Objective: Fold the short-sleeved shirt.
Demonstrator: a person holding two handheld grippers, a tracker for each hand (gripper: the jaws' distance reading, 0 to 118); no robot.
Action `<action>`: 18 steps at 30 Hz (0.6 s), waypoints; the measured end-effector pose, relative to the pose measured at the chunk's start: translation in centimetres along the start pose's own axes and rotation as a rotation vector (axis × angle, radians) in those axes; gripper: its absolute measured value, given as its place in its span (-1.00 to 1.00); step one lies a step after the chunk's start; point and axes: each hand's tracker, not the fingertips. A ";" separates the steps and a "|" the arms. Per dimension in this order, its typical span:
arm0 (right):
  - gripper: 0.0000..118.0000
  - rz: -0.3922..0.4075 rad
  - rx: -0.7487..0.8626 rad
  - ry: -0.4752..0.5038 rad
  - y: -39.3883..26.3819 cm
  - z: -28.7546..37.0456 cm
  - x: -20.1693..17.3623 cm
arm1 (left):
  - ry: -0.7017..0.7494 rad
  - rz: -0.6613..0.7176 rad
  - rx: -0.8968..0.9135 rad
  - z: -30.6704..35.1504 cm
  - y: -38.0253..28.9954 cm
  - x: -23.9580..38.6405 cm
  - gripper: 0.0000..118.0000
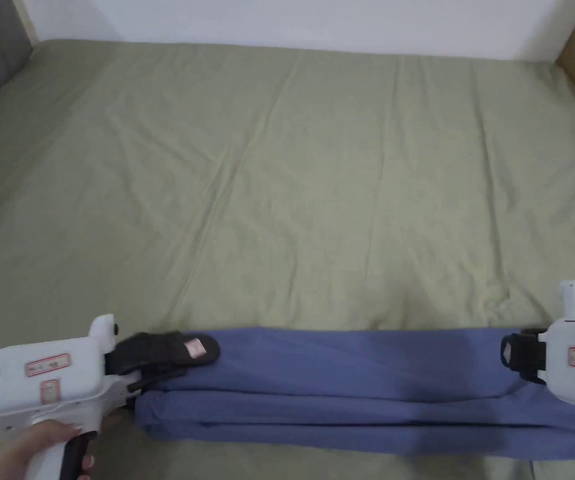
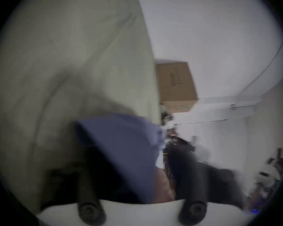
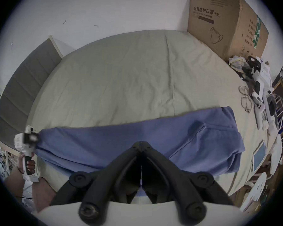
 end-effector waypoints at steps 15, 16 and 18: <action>-0.98 -0.021 0.010 0.021 0.1 1.1 0.4 | 0.775 -0.485 0.180 1.9 -3.4 12.2 -0.85; -0.98 -0.021 0.013 0.025 0.1 1.2 0.4 | 0.896 -0.518 0.208 2.3 -3.7 13.0 -0.85; -0.98 -0.020 0.016 0.034 0.0 1.4 0.5 | 1.136 -0.629 0.241 2.9 -3.8 13.7 -0.85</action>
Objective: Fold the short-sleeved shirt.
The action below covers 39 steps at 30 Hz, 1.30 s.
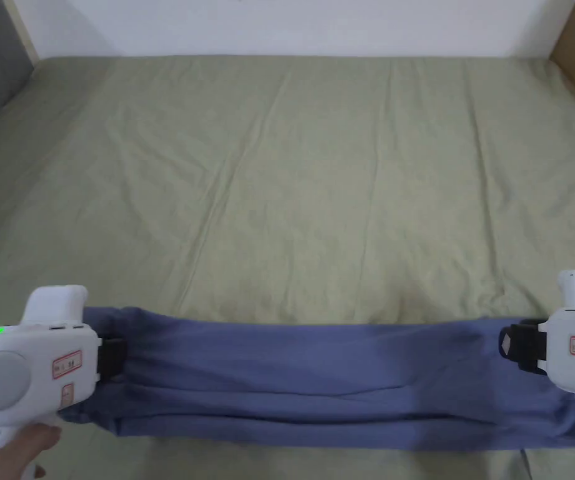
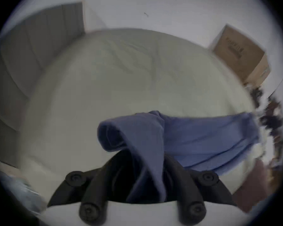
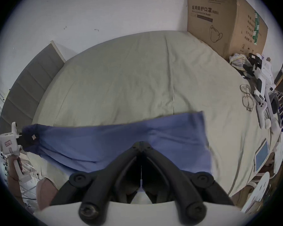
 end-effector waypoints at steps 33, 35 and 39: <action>-0.98 -0.068 0.004 0.077 -1.6 -0.3 3.5 | -0.557 -0.015 -0.062 -0.8 3.3 17.8 0.27; -0.98 -0.073 0.007 0.079 -1.5 -0.3 3.6 | -0.444 -0.061 -0.037 -0.5 3.4 17.4 -0.93; -0.98 -0.072 0.011 0.078 -1.4 -0.2 3.7 | -0.527 -0.033 -0.150 -2.4 3.1 17.8 -1.00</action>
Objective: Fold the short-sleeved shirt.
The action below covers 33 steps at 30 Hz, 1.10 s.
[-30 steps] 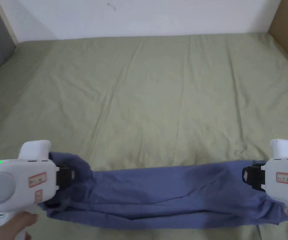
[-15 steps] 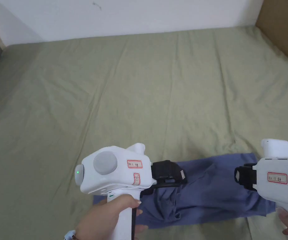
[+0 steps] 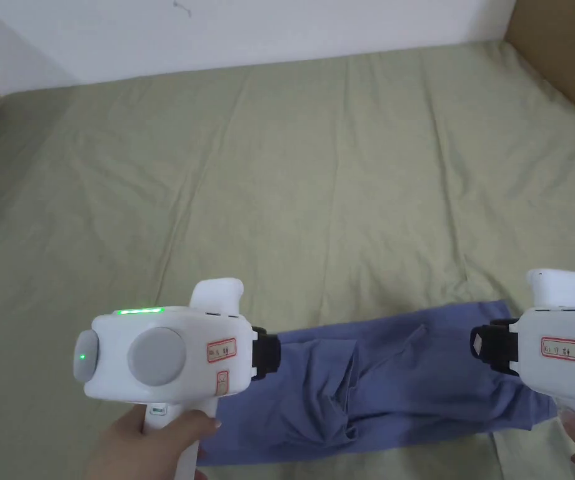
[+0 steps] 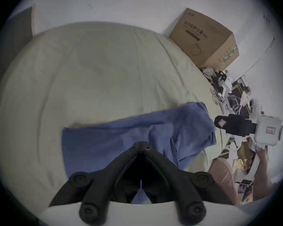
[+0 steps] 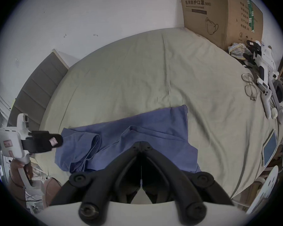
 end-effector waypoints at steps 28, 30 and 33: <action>-0.98 -0.012 0.000 0.049 1.1 0.6 -0.5 | -0.320 0.310 0.059 2.5 -3.1 -11.2 -0.96; -0.98 -0.008 -0.006 0.046 1.0 0.5 -0.8 | -0.341 0.394 0.080 3.6 -3.9 -14.4 -0.36; -0.98 0.002 -0.017 0.037 0.8 0.1 -1.0 | -0.351 0.431 0.061 3.5 -5.2 -16.4 1.00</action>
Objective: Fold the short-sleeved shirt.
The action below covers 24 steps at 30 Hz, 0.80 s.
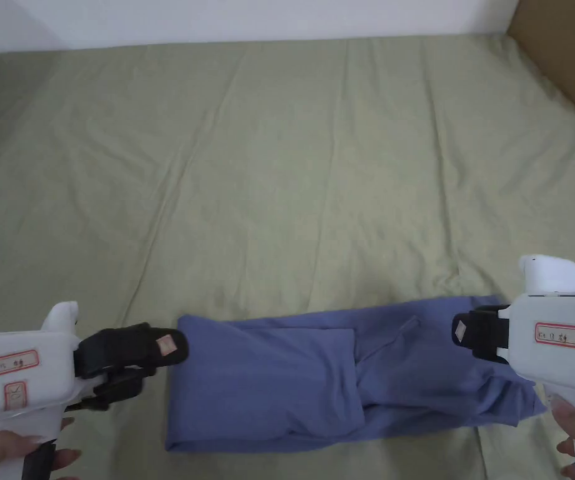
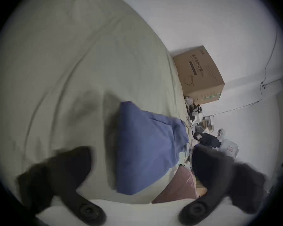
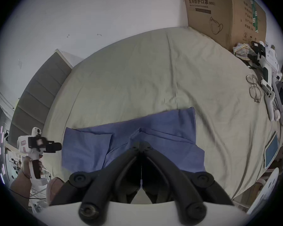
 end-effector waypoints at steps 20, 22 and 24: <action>-0.98 0.008 -0.056 -0.040 -0.9 -0.9 -0.1 | -0.239 0.190 -0.034 -8.8 -2.2 -2.9 -0.79; -0.98 0.001 -0.054 -0.030 -1.0 -0.8 -0.1 | -0.107 0.058 -0.045 -8.1 -2.3 -0.1 -0.79; -0.98 0.000 -0.050 -0.018 -1.0 -0.4 -0.3 | -0.020 -0.087 -0.044 -6.0 -1.7 1.4 -0.79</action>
